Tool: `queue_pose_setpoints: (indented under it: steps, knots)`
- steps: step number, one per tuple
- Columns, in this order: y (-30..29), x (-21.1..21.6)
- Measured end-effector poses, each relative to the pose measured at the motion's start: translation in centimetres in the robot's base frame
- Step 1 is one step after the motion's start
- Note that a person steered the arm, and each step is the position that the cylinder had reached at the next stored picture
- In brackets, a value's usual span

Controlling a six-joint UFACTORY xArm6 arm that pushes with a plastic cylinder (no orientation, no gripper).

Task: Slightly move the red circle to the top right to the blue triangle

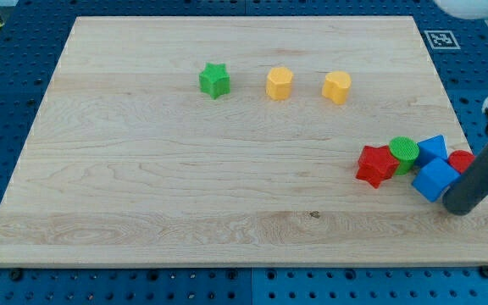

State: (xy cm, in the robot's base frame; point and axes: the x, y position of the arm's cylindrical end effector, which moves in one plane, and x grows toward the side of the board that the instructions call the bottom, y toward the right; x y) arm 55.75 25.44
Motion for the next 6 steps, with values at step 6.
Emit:
queue_pose_setpoints:
  steps: [6]
  knots:
    - [6.1,-4.5]
